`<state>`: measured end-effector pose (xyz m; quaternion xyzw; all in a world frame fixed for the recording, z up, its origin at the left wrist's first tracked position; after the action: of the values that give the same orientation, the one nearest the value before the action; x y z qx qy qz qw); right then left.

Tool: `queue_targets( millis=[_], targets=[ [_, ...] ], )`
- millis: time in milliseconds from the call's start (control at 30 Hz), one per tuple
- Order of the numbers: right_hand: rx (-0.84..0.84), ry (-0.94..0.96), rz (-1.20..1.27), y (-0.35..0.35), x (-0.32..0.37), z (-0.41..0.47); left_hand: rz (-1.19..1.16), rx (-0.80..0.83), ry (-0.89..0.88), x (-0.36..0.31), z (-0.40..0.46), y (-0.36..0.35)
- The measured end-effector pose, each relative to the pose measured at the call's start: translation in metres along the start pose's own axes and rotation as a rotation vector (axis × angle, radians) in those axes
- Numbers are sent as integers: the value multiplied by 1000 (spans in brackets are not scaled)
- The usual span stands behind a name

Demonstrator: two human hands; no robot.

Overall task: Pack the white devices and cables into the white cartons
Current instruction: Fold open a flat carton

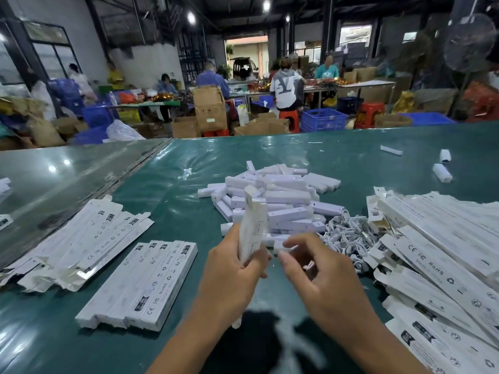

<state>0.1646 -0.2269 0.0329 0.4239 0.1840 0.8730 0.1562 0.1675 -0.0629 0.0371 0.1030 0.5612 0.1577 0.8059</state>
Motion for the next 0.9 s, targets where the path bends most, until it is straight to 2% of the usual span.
queue_targets(
  millis=[100, 233, 400, 567, 633, 733, 900],
  targets=[
    [-152, 14, 167, 17, 1, 5, 169, 70, -84, -2, -2, 0],
    [-289, 69, 125, 21, 6, 1, 480, 11, -230, -4, -5, -3],
    [-287, 139, 128, 12, 13, -3, 434, -51, -270, -9, -7, -5],
    [-226, 7, 287, 3, 10, -5, 350, 14, -312, -12, -9, -7],
    [-223, -25, 312, 1, 8, -5, 296, -49, -260, -12, -9, -4],
    [-268, 25, 248, 4, 10, -6, 331, -118, -216, -11, -10, -3],
    [-268, 236, 52, 5, 19, -10, 316, -39, -219, -10, -8, -6]
  ],
)
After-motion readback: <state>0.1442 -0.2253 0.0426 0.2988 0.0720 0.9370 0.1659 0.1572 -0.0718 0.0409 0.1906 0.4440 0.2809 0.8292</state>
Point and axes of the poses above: each hand's wrist, its own z-axis towards the middle knuckle, its own y-axis out of the back of the hand, x = y × z, the point moved 3 cm from there along z, towards the middle knuckle, and after that the axes turned 2 degrees about x, right-handed, at the moved point
